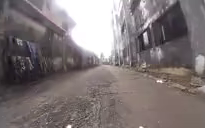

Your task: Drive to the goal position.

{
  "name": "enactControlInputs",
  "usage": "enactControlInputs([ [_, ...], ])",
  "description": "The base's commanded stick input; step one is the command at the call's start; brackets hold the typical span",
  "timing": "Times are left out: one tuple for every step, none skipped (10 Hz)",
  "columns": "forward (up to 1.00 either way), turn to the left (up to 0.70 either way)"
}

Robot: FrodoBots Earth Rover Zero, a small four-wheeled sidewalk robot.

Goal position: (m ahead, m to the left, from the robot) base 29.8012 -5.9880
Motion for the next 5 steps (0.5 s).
enactControlInputs([
  [0.70,0.00],
  [0.70,0.00],
  [0.70,0.00],
  [0.70,0.00],
  [0.70,0.00],
])
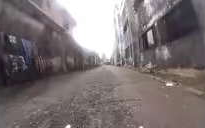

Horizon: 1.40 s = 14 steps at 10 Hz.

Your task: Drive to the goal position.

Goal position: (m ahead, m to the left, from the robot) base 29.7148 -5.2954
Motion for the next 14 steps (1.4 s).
enactControlInputs([
  [0.70,0.00],
  [0.70,0.00],
  [0.70,0.00],
  [0.70,0.00],
  [0.70,-0.27],
  [0.70,-0.27],
  [0.70,-0.27],
  [0.70,0.00],
  [0.70,0.00],
  [0.70,0.00],
  [0.70,0.00],
  [0.70,0.00],
  [0.70,0.00],
  [0.70,0.00],
])
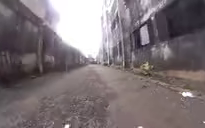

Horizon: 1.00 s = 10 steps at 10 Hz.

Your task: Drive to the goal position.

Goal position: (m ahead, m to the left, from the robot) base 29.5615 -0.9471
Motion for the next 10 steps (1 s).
enactControlInputs([
  [0.70,0.00],
  [0.70,0.00],
  [0.70,0.00],
  [0.70,0.00],
  [0.70,0.00],
  [0.70,0.00],
  [0.70,0.00],
  [0.70,0.00],
  [0.70,0.00],
  [0.70,0.00],
])
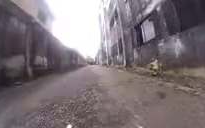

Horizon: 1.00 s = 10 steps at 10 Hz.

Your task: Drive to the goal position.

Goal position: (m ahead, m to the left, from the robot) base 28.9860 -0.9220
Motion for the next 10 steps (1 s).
enactControlInputs([
  [0.70,0.00],
  [0.70,0.00],
  [0.70,0.00],
  [0.70,0.00],
  [0.70,0.00],
  [0.70,0.00],
  [0.70,0.15],
  [0.70,0.21],
  [0.70,0.02],
  [0.70,0.00],
])
